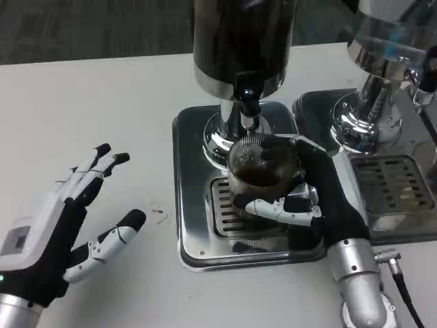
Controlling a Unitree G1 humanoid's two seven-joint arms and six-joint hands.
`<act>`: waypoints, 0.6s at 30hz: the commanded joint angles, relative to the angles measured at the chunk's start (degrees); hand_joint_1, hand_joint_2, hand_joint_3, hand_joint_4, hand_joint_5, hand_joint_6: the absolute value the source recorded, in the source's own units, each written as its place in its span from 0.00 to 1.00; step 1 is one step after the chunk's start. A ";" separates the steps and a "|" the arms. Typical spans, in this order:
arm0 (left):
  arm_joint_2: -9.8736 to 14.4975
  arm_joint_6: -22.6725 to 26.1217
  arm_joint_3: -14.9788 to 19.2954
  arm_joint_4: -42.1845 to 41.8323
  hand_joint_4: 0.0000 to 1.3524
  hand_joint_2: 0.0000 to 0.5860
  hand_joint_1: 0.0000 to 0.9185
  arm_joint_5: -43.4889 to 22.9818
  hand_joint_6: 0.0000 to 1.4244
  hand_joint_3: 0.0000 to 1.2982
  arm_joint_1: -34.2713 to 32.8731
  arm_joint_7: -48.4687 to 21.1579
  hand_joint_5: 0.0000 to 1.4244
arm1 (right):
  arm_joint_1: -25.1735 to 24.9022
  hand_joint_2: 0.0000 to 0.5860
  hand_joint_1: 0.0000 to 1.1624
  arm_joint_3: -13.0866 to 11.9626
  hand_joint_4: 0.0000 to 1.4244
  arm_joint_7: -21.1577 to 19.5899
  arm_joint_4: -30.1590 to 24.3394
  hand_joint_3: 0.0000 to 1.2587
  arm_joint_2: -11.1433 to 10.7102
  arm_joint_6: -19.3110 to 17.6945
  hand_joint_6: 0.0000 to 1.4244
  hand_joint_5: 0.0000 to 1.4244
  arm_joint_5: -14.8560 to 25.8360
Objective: Grasp the cup under the faucet to collect the drink, then remove the cup.
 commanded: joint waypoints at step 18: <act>0.40 -0.55 -2.45 1.65 0.01 0.38 0.00 -0.01 0.07 0.14 -1.25 -0.22 0.14 | 7.76 0.21 0.90 -0.85 0.44 6.09 -15.46 0.46 -1.72 5.23 0.62 0.52 1.93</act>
